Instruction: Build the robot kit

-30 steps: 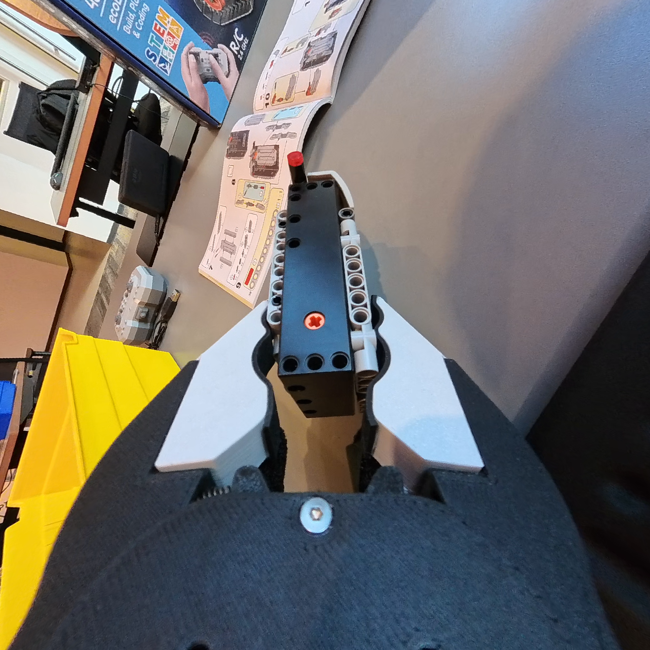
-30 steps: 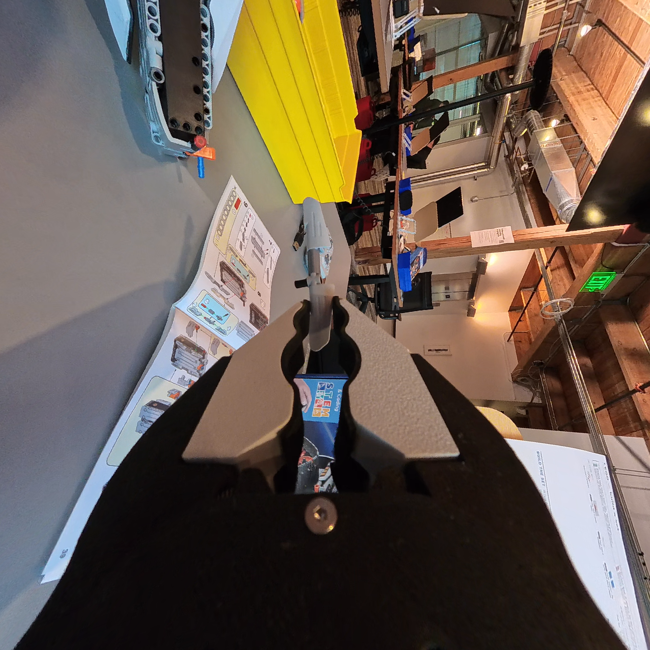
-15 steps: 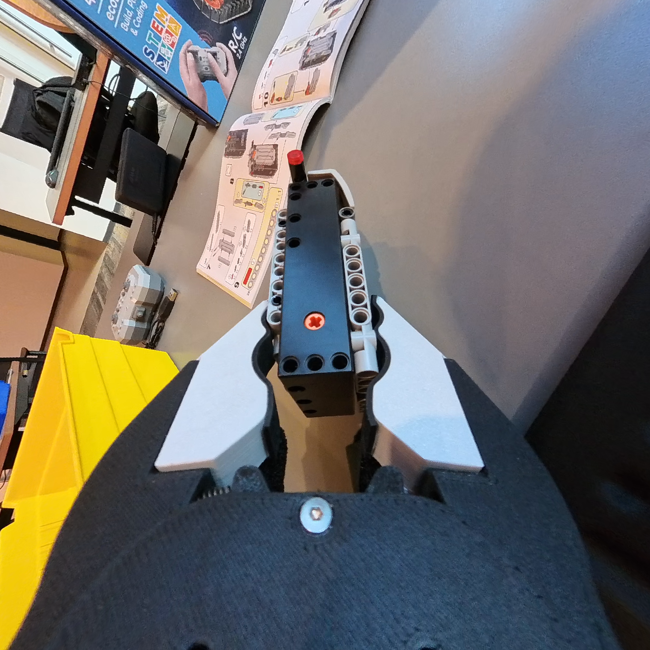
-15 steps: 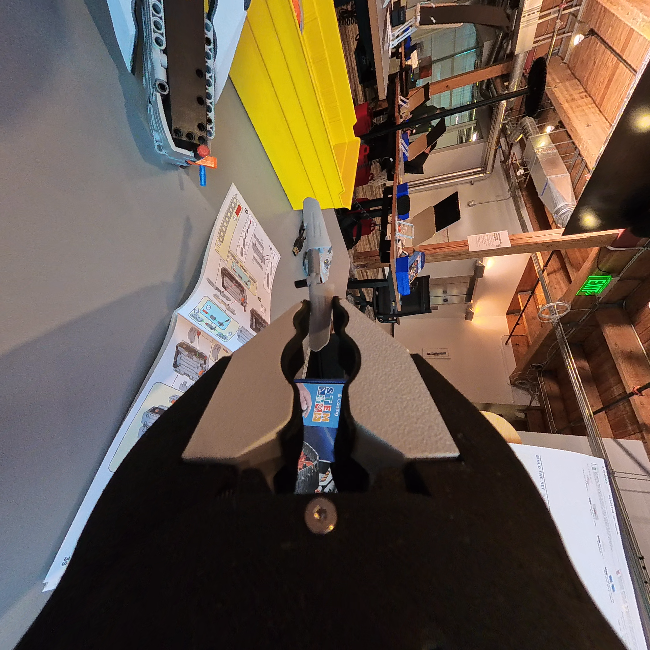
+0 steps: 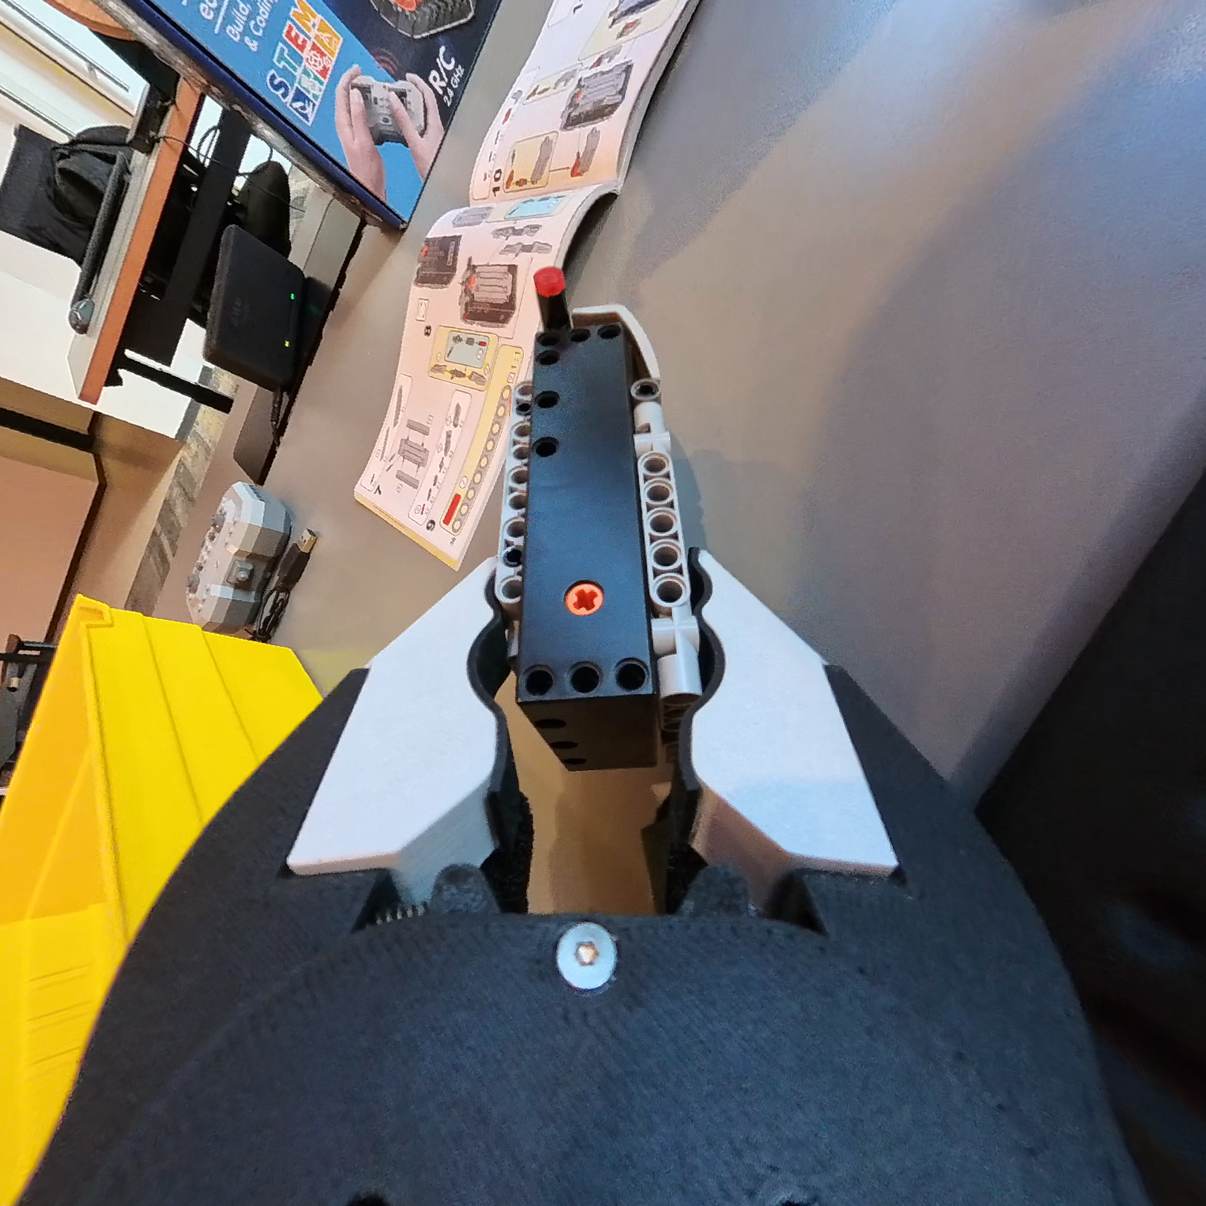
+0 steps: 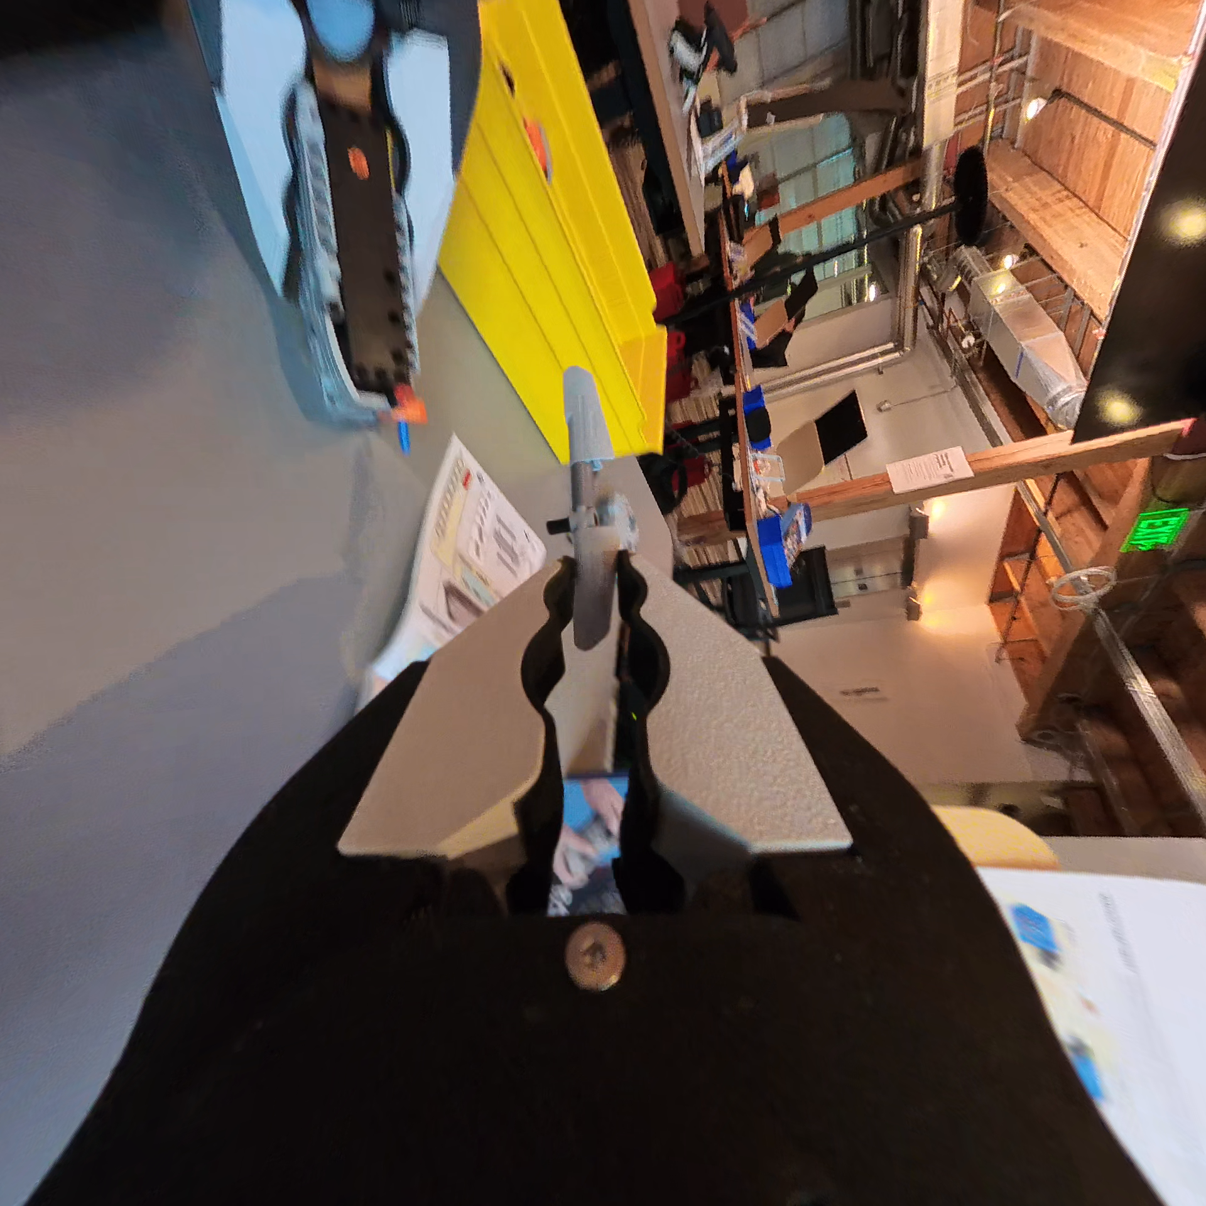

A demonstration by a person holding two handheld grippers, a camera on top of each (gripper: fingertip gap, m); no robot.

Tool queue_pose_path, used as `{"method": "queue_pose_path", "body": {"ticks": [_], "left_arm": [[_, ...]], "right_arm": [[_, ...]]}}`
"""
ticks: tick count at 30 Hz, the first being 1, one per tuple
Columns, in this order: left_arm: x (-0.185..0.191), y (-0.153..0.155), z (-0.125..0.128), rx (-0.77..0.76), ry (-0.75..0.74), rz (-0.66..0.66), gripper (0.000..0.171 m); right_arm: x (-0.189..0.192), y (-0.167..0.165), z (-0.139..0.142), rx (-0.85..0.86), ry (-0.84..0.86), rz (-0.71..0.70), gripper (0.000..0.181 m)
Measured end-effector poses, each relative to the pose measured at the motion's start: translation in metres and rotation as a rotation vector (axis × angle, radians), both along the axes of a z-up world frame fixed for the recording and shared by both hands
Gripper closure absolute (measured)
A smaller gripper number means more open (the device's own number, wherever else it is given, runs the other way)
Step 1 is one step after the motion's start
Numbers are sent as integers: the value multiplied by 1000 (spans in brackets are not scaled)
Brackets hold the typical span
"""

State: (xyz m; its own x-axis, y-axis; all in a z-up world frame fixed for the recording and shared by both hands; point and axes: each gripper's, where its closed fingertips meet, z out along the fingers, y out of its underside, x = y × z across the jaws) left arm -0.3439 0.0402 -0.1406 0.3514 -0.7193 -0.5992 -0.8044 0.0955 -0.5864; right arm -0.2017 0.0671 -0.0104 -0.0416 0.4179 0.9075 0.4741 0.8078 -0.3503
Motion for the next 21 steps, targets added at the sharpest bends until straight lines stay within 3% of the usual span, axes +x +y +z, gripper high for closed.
{"method": "queue_pose_path", "body": {"ticks": [4,10,15,21], "left_arm": [[2,0,0,-19,-40,2,121],[3,-1,0,-71,-107,6,121],[4,-2,-1,20,-18,-23,121],[9,-2,3,187,165,-84,121]], "right_arm": [[-34,-28,-12,-102,108,99,170],[-61,-28,-21,-195,187,124,169],[-54,-14,-12,-198,221,78,170],[-16,5,10,-147,279,-17,170]]}}
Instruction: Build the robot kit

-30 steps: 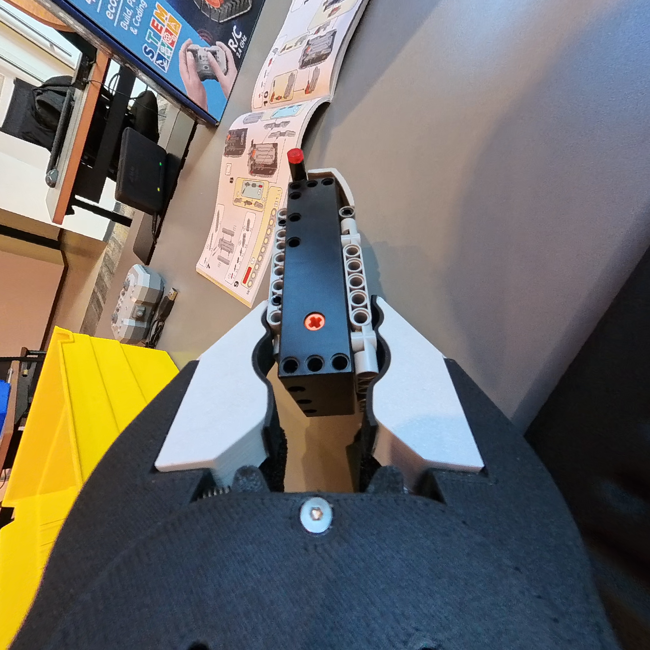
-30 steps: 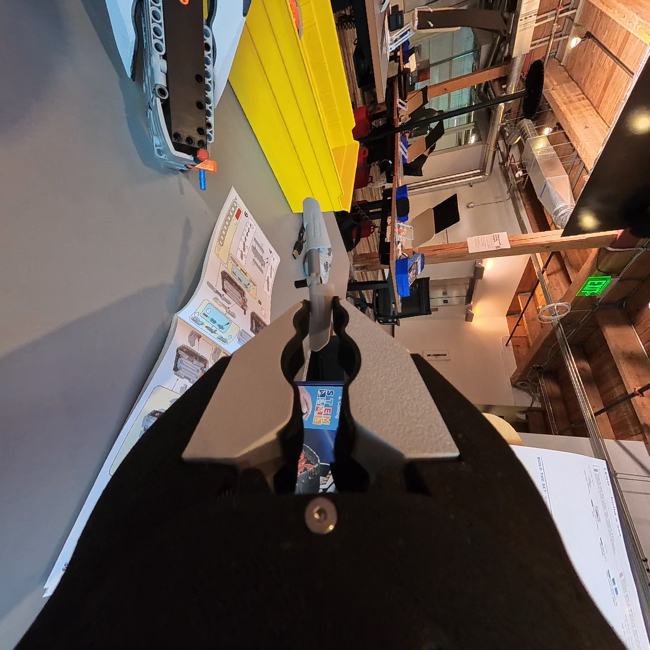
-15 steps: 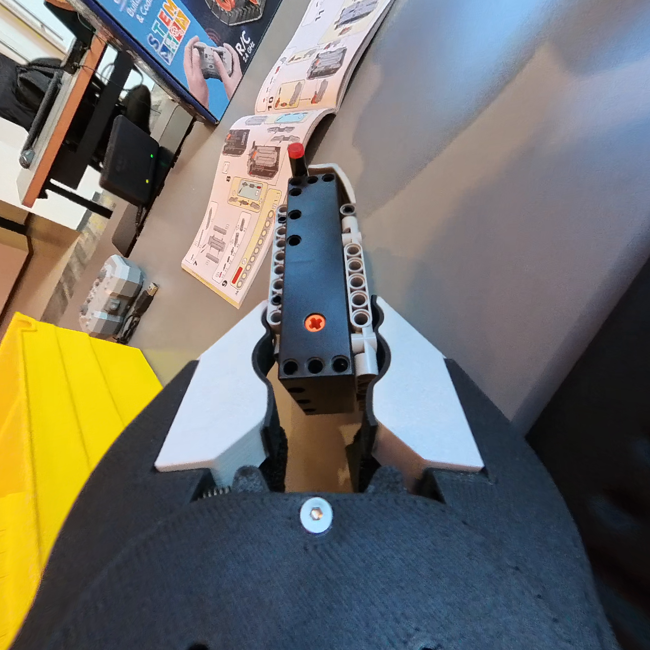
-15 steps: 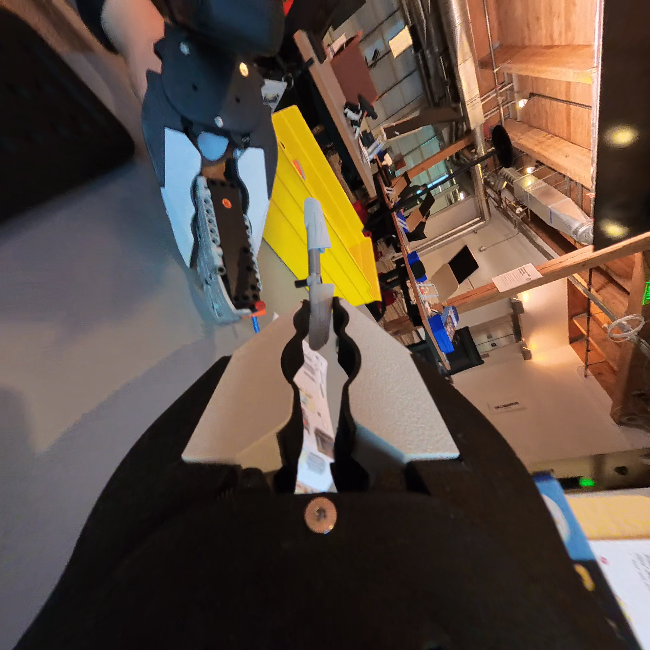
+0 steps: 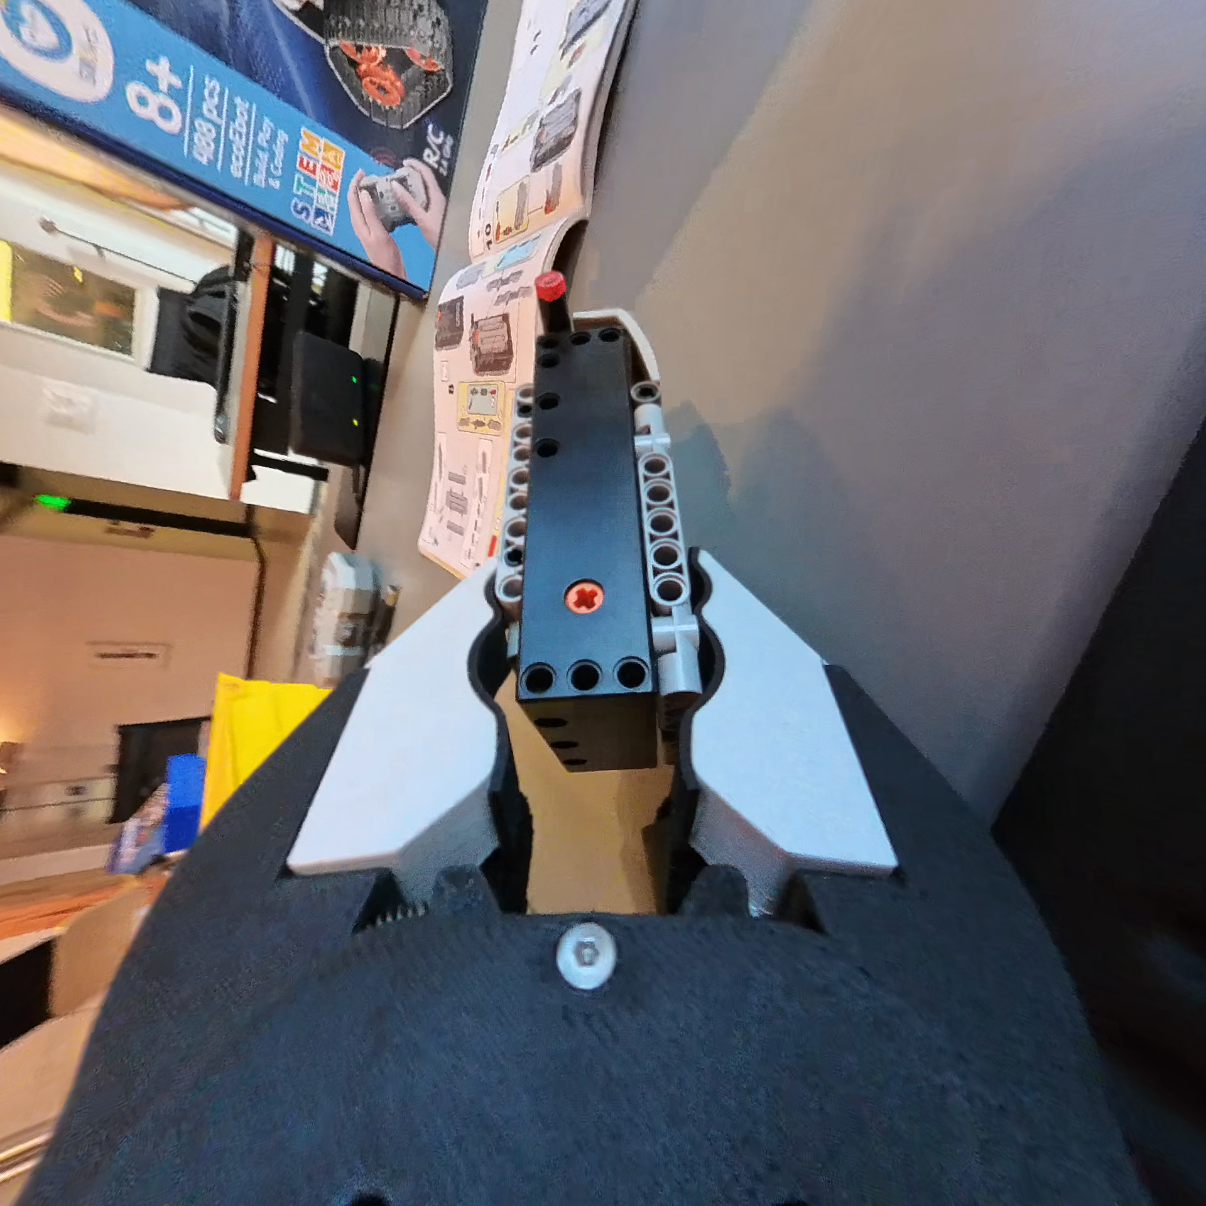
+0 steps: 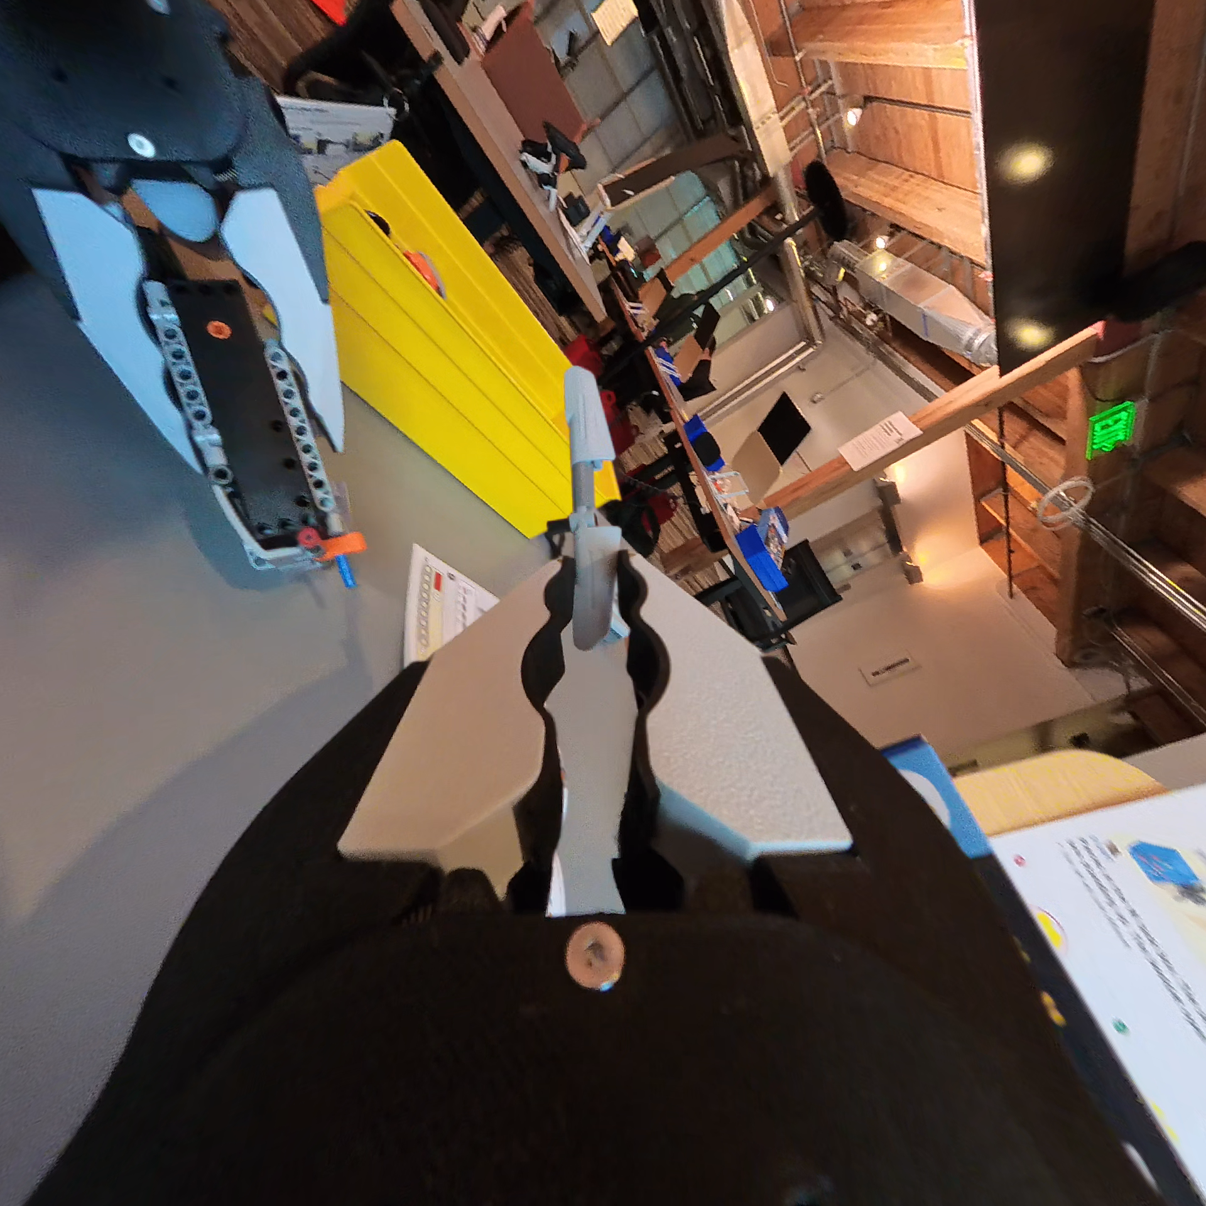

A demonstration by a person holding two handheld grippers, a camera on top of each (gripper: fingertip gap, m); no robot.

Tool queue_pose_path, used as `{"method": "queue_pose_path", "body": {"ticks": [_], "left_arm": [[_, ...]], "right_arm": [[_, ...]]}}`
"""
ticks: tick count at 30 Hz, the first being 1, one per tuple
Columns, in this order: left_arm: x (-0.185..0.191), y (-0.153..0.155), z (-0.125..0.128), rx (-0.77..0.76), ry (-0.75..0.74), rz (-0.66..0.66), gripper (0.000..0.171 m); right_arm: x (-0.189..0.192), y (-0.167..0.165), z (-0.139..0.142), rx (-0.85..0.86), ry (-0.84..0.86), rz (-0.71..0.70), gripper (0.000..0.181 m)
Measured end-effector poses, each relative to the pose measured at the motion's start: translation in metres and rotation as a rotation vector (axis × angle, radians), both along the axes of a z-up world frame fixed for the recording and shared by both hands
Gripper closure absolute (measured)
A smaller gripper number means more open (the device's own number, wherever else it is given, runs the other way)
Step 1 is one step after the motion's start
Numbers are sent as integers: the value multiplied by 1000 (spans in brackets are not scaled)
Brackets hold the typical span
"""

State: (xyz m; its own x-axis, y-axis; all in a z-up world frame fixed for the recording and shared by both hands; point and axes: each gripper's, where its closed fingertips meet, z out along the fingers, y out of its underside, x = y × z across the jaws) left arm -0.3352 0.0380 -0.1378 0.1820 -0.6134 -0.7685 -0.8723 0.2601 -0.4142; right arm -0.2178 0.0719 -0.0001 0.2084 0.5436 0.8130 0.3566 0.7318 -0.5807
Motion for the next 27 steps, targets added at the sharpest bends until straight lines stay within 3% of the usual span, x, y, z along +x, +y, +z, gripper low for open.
{"method": "queue_pose_path", "body": {"ticks": [7,19,27], "left_arm": [[4,1,1,119,141,-64,120],[3,1,1,108,126,-81,120],[4,0,2,103,121,-83,120]], "right_arm": [[34,8,16,35,18,-64,170],[71,21,39,80,55,-156,170],[75,21,42,93,53,-164,170]]}}
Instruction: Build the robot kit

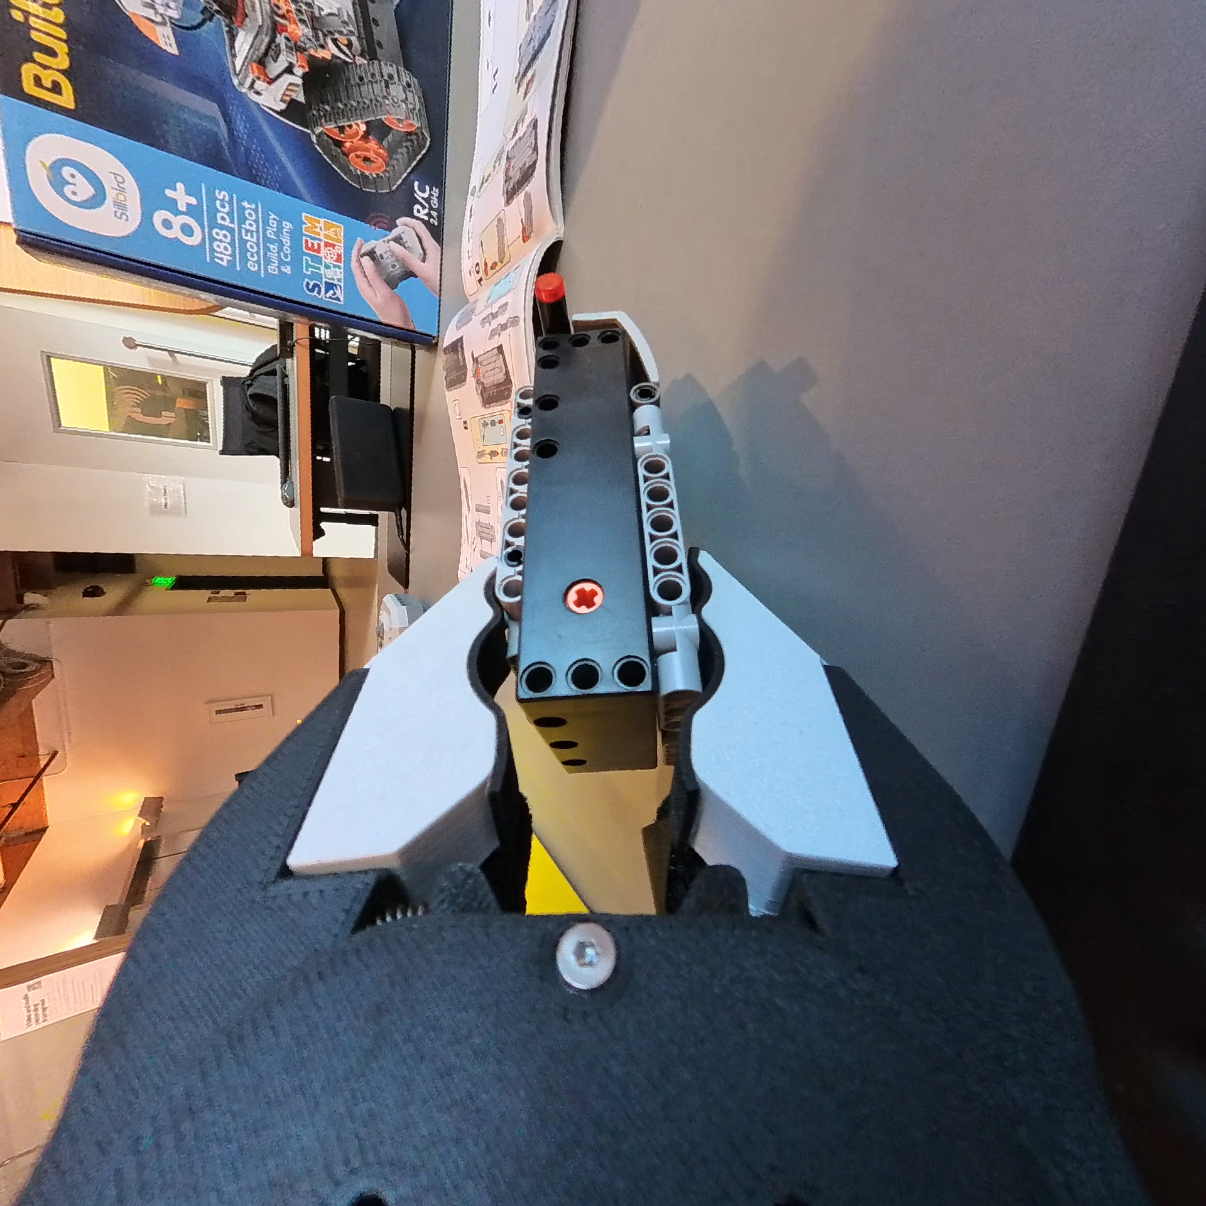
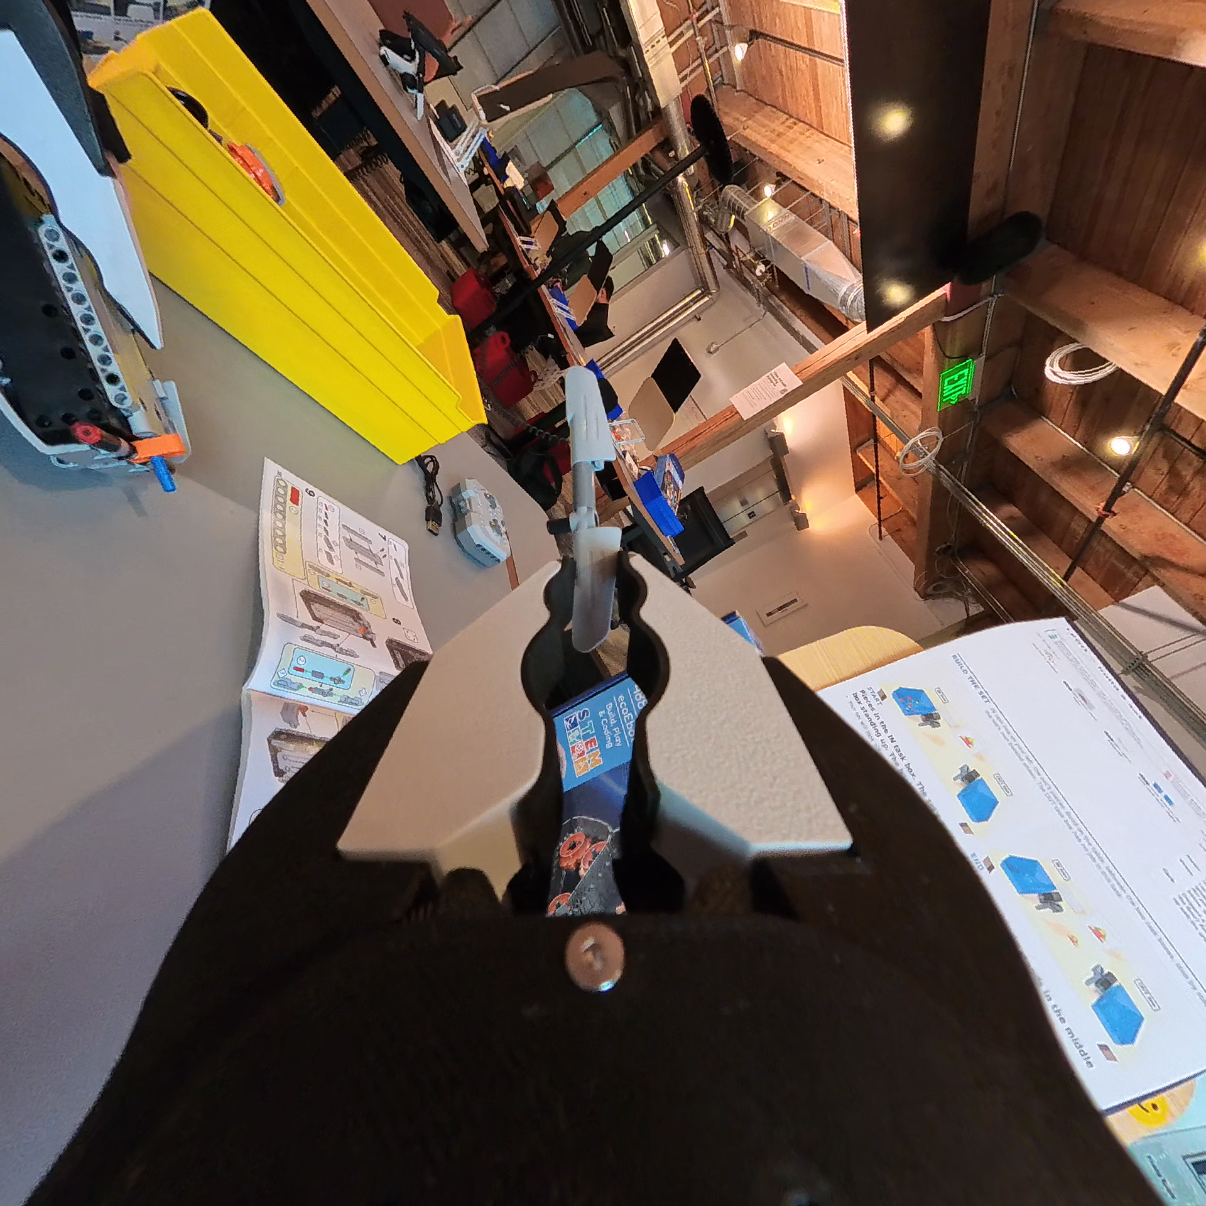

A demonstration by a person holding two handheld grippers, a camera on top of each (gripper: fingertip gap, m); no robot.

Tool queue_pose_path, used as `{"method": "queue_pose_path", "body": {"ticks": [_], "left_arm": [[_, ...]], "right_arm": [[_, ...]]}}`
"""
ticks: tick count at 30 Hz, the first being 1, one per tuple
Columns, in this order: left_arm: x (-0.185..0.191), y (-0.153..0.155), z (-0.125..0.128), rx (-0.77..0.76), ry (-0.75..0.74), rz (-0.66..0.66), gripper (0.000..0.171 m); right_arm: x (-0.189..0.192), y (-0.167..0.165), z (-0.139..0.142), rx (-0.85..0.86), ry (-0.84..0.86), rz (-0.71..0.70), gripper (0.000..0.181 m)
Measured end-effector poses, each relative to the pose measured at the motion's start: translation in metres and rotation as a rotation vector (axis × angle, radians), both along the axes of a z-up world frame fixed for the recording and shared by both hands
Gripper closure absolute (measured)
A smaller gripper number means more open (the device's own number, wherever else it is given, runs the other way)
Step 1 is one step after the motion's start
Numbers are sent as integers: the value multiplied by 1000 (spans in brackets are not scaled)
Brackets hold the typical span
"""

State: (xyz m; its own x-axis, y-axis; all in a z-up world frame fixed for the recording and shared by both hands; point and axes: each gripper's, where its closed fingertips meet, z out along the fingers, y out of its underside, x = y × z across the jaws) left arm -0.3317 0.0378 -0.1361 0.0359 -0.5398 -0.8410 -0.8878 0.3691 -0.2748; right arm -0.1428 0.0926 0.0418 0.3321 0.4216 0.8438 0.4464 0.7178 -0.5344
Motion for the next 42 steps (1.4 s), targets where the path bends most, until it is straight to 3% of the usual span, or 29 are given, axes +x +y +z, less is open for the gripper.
{"method": "queue_pose_path", "body": {"ticks": [28,31,36,42], "left_arm": [[-1,1,-1,-39,-79,-10,121],[0,2,-2,-36,-85,-17,121],[1,2,-2,-19,-78,-28,120],[0,3,-3,-33,-91,-37,121]], "right_arm": [[-11,2,-15,-59,-13,28,170],[-34,-13,-25,-150,28,125,171],[-113,-61,-68,-312,-14,387,170],[-161,-69,-110,-349,-142,501,170]]}}
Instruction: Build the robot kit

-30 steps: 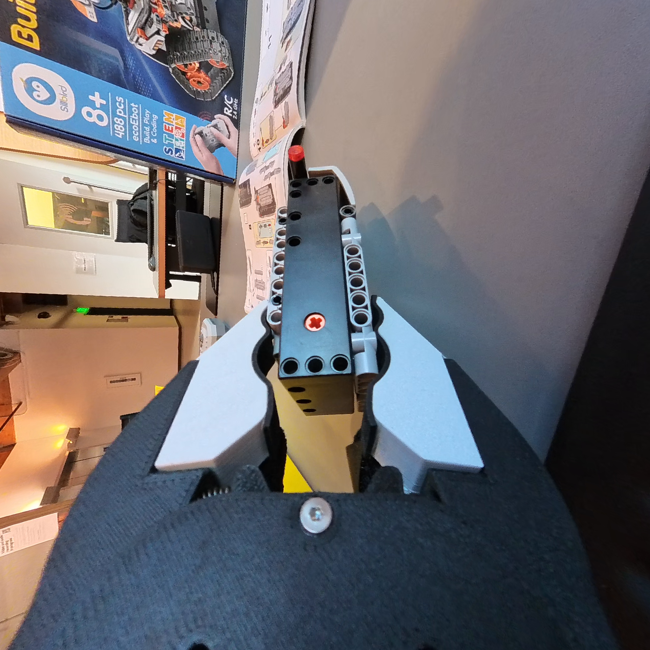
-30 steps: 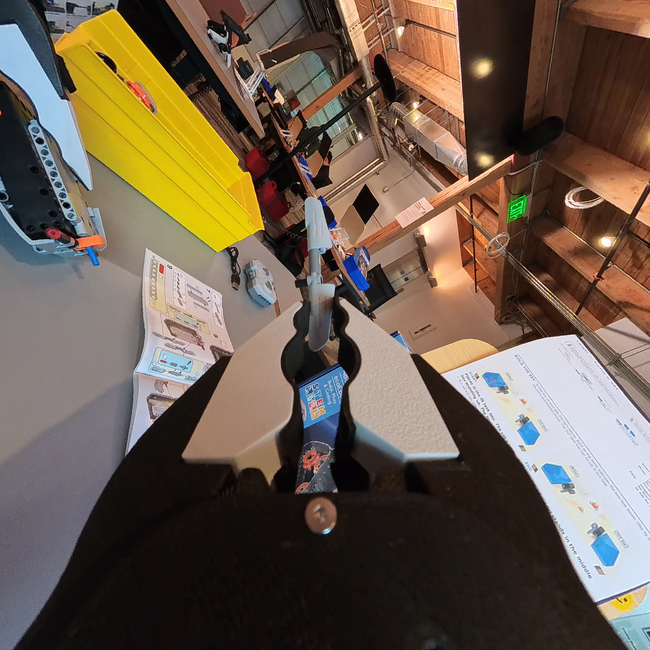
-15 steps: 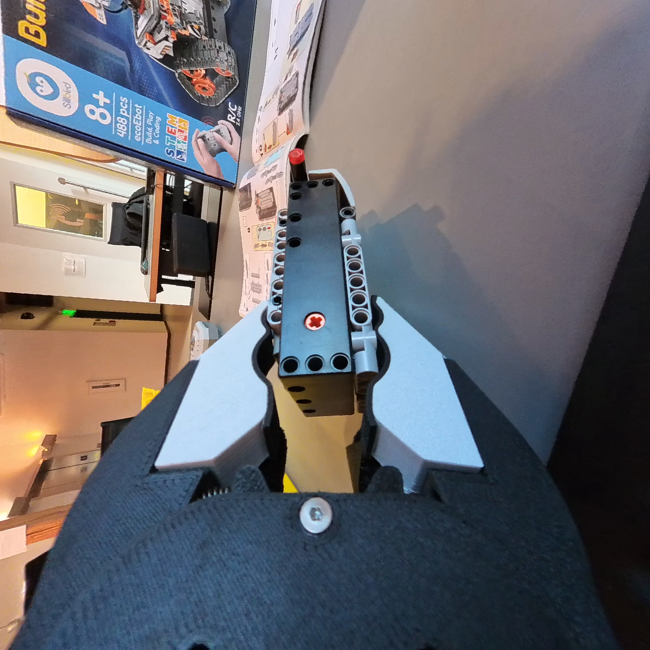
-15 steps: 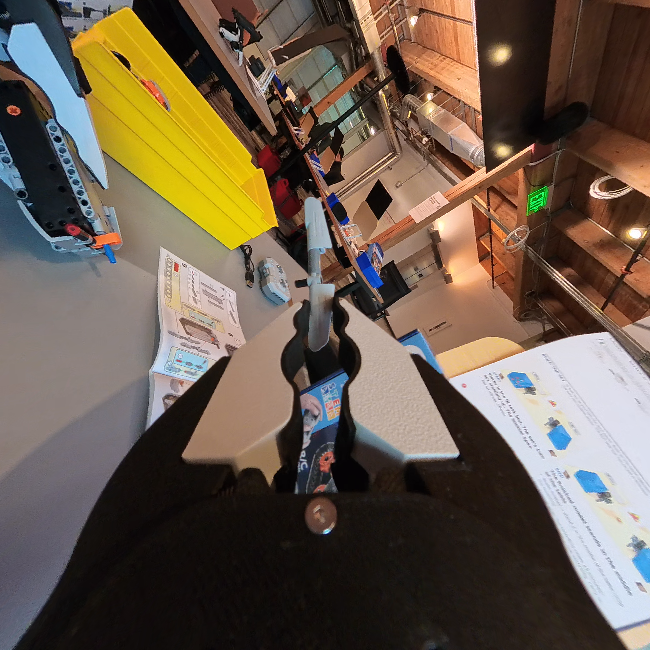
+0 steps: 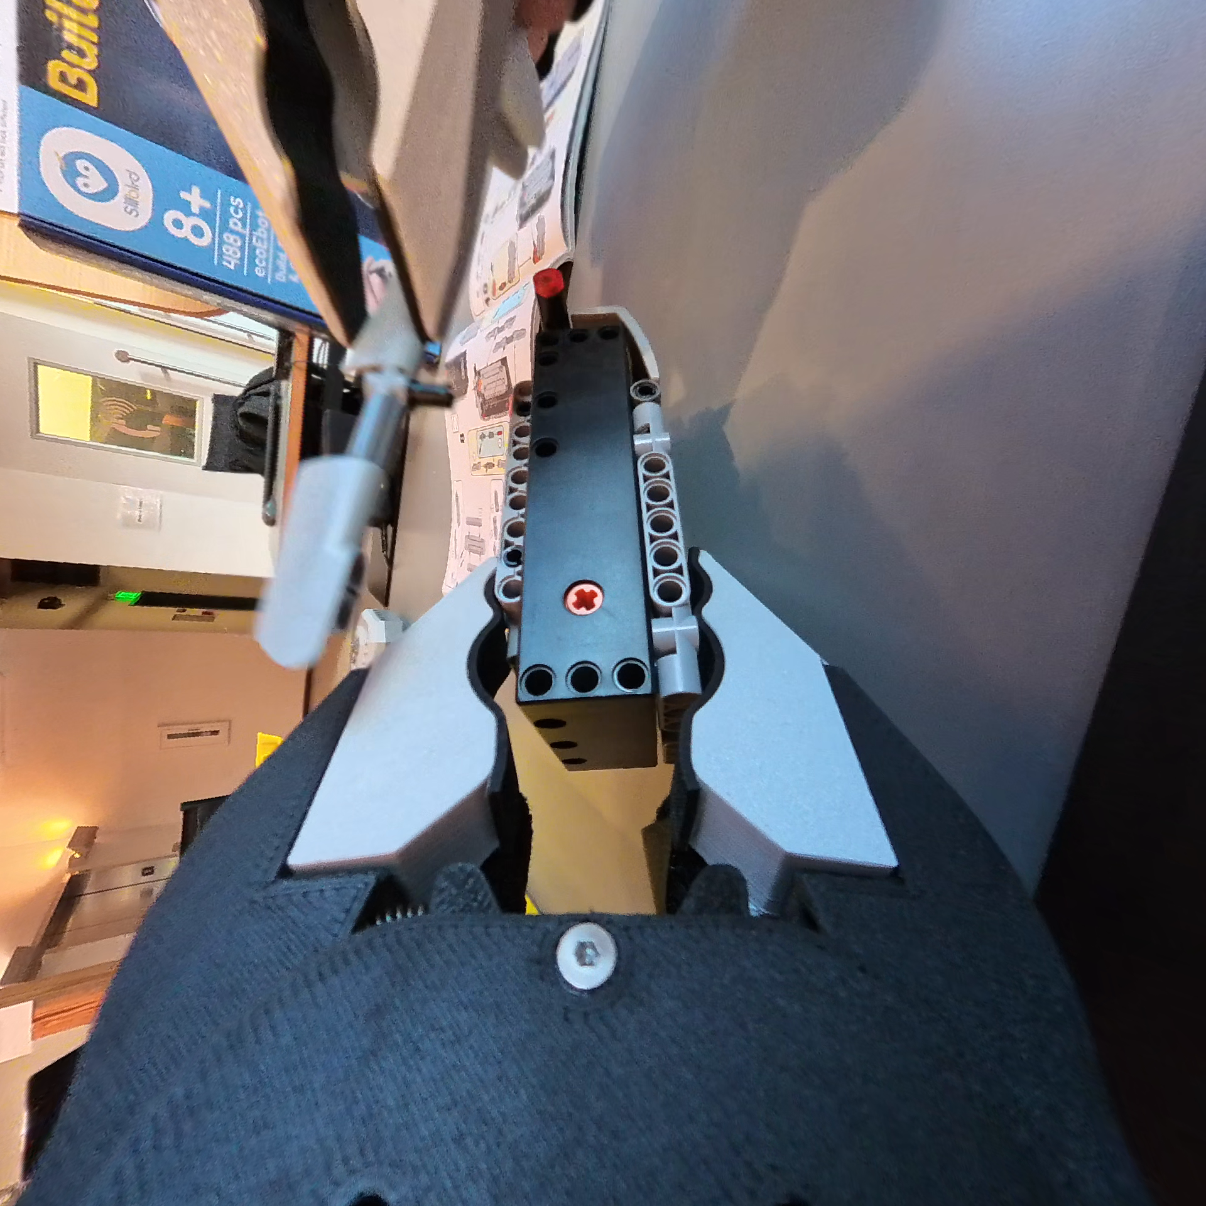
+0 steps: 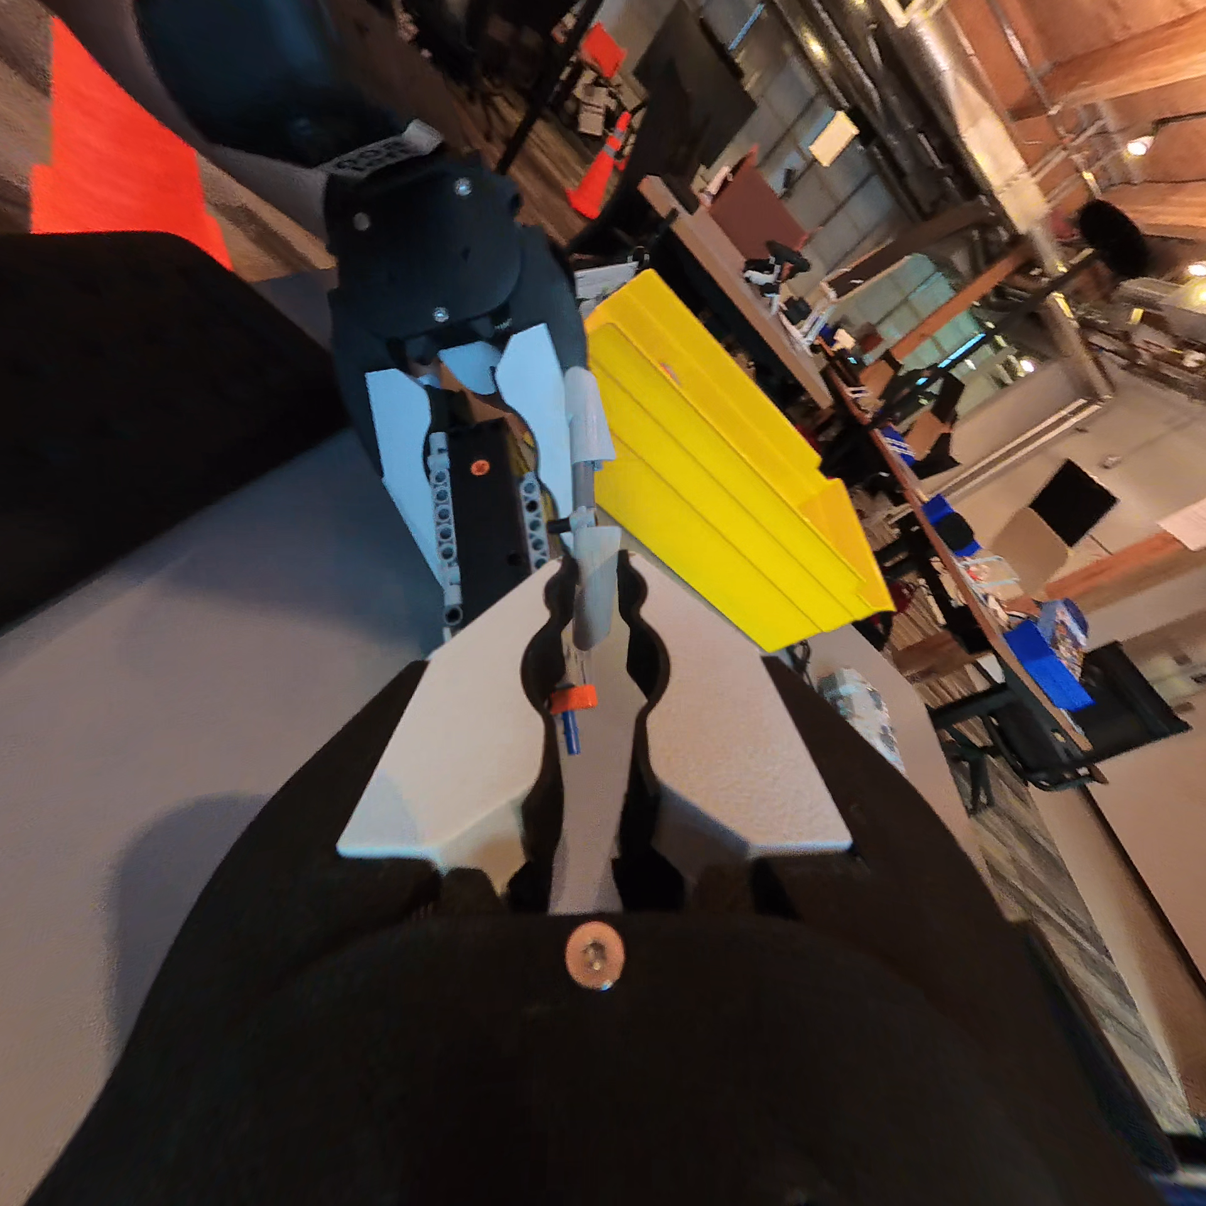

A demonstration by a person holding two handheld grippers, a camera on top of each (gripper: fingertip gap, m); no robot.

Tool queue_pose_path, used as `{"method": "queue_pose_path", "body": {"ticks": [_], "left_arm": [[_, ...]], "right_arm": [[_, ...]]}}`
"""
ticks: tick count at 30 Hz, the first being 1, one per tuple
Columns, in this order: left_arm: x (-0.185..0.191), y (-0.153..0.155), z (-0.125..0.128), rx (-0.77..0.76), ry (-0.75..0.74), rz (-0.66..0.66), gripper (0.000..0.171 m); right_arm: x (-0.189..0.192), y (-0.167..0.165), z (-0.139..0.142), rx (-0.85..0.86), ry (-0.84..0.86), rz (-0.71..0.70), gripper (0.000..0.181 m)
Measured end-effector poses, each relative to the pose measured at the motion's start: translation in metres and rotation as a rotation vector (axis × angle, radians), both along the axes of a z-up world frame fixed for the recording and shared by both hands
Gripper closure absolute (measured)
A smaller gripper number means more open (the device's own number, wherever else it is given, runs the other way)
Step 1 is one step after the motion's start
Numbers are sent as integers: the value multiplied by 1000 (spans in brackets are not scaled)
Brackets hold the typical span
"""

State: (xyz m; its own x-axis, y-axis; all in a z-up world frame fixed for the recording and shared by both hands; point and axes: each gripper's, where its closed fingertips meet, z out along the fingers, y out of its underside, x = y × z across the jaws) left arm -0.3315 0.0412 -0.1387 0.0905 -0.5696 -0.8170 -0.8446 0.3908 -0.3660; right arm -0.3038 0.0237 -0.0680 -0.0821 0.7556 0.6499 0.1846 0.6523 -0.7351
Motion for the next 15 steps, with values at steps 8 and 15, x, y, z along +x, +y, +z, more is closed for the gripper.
{"method": "queue_pose_path", "body": {"ticks": [8,15], "left_arm": [[3,2,0,-20,-40,-18,121],[4,4,0,-48,-67,-13,121]], "right_arm": [[-5,6,-11,57,-97,47,170],[-2,15,-19,101,-185,63,170]]}}
